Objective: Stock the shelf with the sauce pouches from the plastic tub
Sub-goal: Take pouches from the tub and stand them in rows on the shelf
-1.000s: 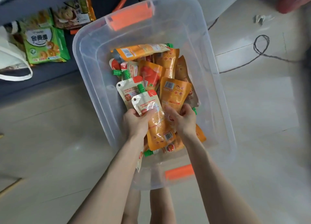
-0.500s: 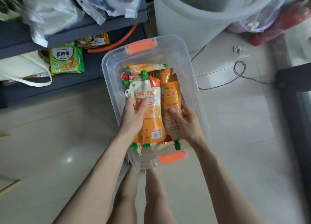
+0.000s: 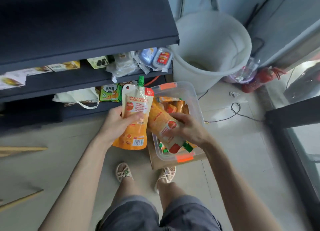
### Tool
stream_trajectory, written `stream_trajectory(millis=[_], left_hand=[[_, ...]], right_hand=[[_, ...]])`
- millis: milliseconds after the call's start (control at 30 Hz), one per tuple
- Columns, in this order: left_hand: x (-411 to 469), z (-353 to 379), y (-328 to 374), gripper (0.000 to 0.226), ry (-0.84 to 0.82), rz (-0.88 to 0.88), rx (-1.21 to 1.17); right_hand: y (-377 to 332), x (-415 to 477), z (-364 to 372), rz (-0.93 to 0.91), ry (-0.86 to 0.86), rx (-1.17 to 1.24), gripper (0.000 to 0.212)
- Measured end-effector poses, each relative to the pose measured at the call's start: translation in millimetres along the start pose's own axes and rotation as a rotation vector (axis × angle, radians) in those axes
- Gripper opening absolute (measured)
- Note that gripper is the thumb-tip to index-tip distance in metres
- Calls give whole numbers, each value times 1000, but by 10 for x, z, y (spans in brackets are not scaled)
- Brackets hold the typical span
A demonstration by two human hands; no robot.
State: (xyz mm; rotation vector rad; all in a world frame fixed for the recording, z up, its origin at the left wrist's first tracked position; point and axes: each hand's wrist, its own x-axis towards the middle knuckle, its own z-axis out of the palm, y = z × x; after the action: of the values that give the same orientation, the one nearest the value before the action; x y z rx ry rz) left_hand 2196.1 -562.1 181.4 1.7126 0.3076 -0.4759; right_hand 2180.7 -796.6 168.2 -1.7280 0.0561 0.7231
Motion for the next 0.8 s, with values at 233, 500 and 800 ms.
stream_trajectory(millis=[233,500,800], left_hand=[[-476,-931,316,41,-225,17,0],[-825,-2325,294,58,-127,108,-30],[-946,-3427,415,35,235,246,-443]], right_hand=[[-874,38,636,-124,-97,-279,32],[-1711,338,1552,-225,-72,-144,29],[-2335,1025,3159,-407,77,538,18]])
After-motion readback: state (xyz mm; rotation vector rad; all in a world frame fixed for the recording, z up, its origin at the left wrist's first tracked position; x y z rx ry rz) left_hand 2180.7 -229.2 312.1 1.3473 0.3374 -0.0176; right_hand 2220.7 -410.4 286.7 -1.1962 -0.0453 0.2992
